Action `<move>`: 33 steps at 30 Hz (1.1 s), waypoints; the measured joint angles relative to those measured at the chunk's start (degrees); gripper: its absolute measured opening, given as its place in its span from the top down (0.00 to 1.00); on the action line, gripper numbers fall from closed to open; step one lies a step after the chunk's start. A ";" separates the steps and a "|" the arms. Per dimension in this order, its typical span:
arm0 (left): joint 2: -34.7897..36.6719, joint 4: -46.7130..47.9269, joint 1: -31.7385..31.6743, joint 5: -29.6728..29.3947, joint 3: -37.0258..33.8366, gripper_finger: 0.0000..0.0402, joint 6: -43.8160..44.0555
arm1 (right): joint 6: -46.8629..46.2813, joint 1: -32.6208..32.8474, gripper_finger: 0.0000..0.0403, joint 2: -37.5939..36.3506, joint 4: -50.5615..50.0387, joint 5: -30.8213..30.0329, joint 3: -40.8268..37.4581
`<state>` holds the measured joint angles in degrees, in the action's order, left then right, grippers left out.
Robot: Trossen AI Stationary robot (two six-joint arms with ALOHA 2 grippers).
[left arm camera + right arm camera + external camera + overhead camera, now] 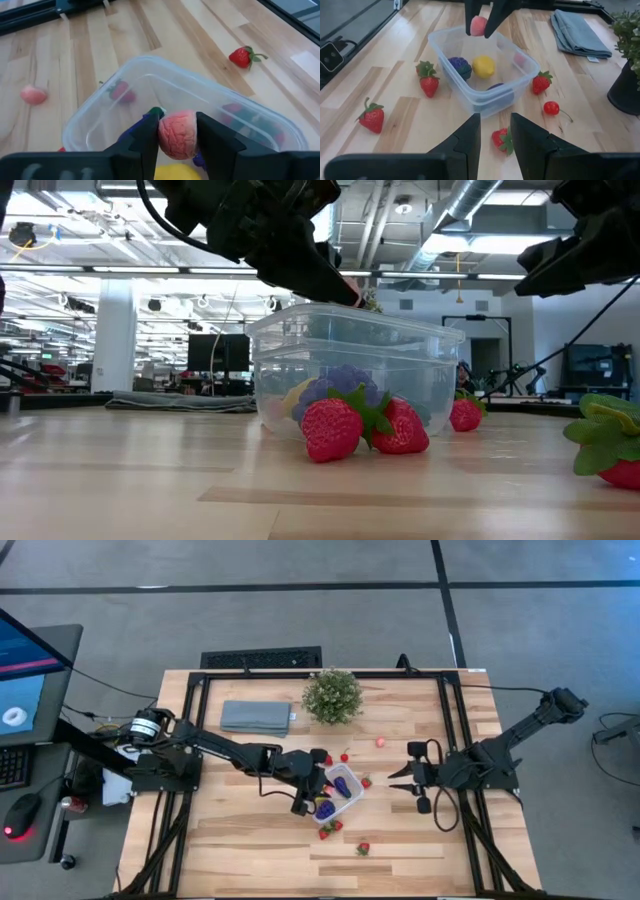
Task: Pick and placing Produce into tupperware
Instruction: Put the bottom peach into the transparent bin, then put the left peach into the transparent bin
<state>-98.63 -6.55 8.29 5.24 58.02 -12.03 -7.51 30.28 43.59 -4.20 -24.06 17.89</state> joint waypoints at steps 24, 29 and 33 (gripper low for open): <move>7.70 17.18 -1.75 -1.97 -0.04 0.49 0.43 | -1.13 0.07 0.68 0.39 -0.30 0.24 0.00; 10.39 20.89 -1.70 -3.78 -1.98 0.49 2.41 | -1.14 0.07 0.68 0.39 -0.32 0.45 0.00; 13.06 18.20 -1.71 -5.68 -8.00 0.51 4.74 | -1.16 0.07 0.68 0.39 -0.38 0.71 0.00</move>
<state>-85.57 11.64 6.58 -0.44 50.02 -7.28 -8.67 30.35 43.99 -4.58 -23.35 17.89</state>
